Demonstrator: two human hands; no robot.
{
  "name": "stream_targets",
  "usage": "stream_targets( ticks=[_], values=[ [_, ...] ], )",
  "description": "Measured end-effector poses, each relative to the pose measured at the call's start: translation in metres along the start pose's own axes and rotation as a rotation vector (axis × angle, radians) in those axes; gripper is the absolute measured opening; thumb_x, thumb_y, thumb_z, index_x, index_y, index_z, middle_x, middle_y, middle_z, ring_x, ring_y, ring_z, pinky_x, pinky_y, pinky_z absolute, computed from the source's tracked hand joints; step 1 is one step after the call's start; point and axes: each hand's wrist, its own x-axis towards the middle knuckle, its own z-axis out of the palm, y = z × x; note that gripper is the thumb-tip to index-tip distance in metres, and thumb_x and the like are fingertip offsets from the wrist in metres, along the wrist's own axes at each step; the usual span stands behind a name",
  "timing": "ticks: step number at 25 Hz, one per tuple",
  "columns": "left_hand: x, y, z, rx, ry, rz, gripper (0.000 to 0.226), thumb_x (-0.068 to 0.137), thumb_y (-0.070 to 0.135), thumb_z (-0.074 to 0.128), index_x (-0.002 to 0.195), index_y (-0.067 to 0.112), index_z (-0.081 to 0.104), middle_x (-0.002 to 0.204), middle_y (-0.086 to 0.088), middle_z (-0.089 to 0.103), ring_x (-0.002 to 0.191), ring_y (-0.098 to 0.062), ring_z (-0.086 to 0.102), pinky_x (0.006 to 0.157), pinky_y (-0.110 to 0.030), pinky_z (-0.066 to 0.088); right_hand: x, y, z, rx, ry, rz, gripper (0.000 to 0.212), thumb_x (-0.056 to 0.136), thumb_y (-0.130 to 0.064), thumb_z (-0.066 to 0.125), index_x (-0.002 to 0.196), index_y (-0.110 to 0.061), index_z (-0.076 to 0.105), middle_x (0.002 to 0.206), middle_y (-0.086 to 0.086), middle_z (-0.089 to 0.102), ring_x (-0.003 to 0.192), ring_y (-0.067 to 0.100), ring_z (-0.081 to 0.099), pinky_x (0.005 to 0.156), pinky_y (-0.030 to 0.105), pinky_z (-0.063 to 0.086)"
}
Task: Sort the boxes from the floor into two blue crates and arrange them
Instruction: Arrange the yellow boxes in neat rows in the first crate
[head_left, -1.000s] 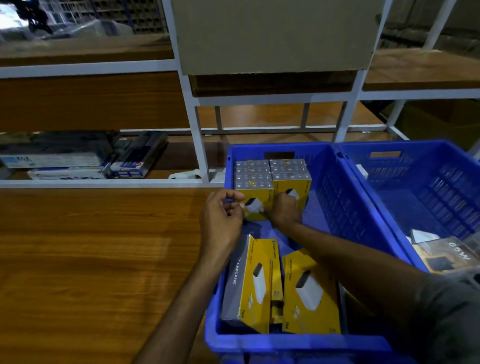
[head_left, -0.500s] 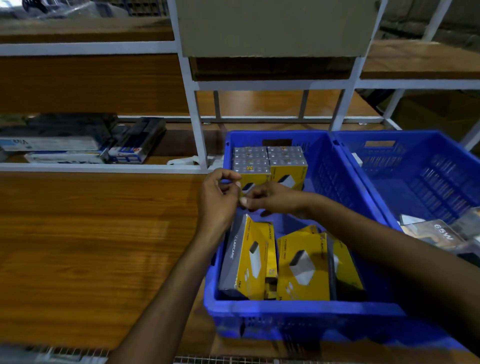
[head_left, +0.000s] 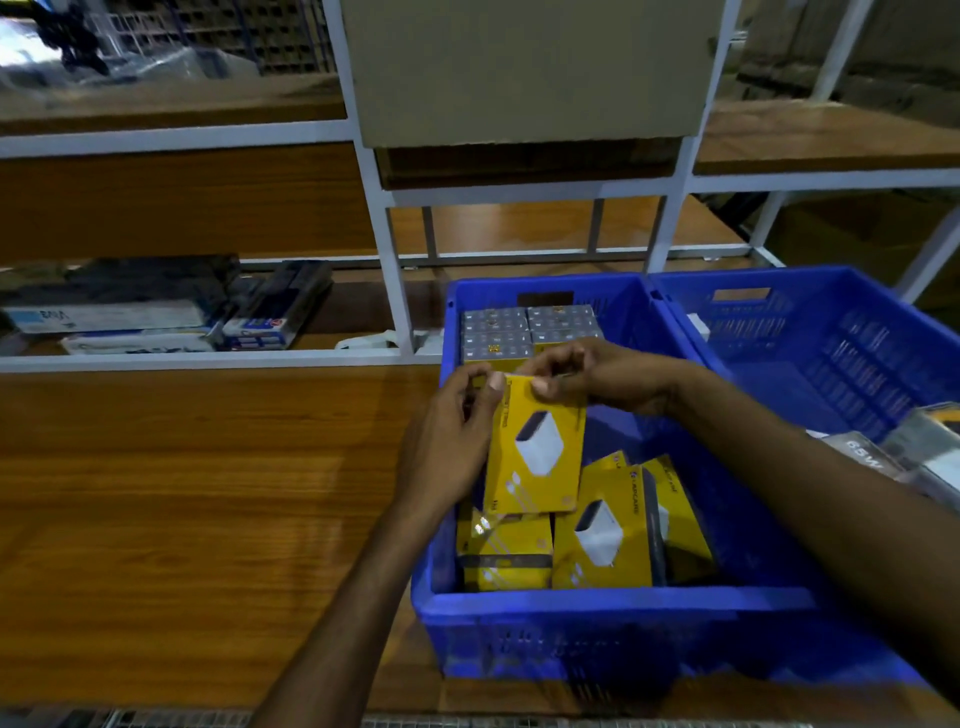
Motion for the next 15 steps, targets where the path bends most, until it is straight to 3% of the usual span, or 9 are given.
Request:
stream_targets(
  ticks=[2, 5, 8, 10, 12, 15],
  values=[
    [0.003, 0.007, 0.0, -0.035, -0.08, -0.046, 0.05, 0.093, 0.062, 0.061, 0.134, 0.032, 0.058, 0.101, 0.006, 0.077, 0.086, -0.007, 0.073, 0.075, -0.036, 0.061, -0.002, -0.007, -0.007, 0.082, 0.17, -0.019, 0.045, 0.084, -0.032, 0.078, 0.123, -0.013, 0.07, 0.121, 0.014, 0.073, 0.11, 0.03, 0.07, 0.098, 0.044, 0.056],
    [0.013, 0.016, 0.007, -0.205, -0.089, -0.065, 0.043, 0.099, 0.028, 0.065, 0.139, 0.018, 0.054, 0.085, 0.003, 0.075, 0.063, -0.004, 0.07, 0.056, -0.021, 0.054, -0.007, -0.017, -0.015, 0.217, 0.343, -0.037, 0.047, 0.083, -0.031, 0.078, 0.127, -0.023, 0.064, 0.126, 0.009, 0.069, 0.11, 0.025, 0.071, 0.095, 0.041, 0.06],
    [0.015, 0.018, 0.013, -0.239, -0.012, 0.006, 0.041, 0.102, 0.023, 0.061, 0.142, 0.019, 0.054, 0.099, 0.004, 0.075, 0.08, -0.004, 0.073, 0.062, -0.018, 0.055, -0.025, -0.012, -0.018, 0.211, 0.249, -0.013, 0.047, 0.09, -0.02, 0.075, 0.134, -0.02, 0.06, 0.128, 0.008, 0.07, 0.114, 0.027, 0.071, 0.098, 0.043, 0.059],
    [0.017, 0.011, 0.014, -0.294, 0.002, 0.008, 0.041, 0.102, 0.024, 0.061, 0.143, 0.026, 0.052, 0.119, 0.001, 0.071, 0.102, -0.011, 0.072, 0.075, -0.027, 0.061, -0.033, 0.002, -0.016, 0.069, 0.237, -0.084, 0.046, 0.089, -0.011, 0.077, 0.133, -0.012, 0.063, 0.123, 0.007, 0.074, 0.114, 0.027, 0.071, 0.095, 0.041, 0.06],
    [0.017, 0.005, 0.012, -0.275, 0.056, 0.085, 0.043, 0.101, 0.012, 0.061, 0.141, 0.028, 0.053, 0.133, 0.005, 0.063, 0.119, -0.01, 0.064, 0.092, -0.03, 0.058, -0.036, 0.015, -0.009, -0.134, 0.404, -0.308, 0.041, 0.084, -0.008, 0.082, 0.122, -0.009, 0.066, 0.115, 0.008, 0.075, 0.109, 0.028, 0.072, 0.092, 0.043, 0.06],
    [0.02, 0.002, 0.009, -0.183, 0.17, 0.177, 0.046, 0.095, -0.014, 0.052, 0.128, 0.016, 0.062, 0.132, 0.003, 0.058, 0.117, 0.001, 0.06, 0.094, -0.019, 0.052, -0.035, 0.026, -0.003, -0.688, 0.685, -0.684, 0.033, 0.081, 0.003, 0.068, 0.113, -0.007, 0.067, 0.115, 0.007, 0.069, 0.11, 0.025, 0.065, 0.09, 0.041, 0.055]
  ],
)
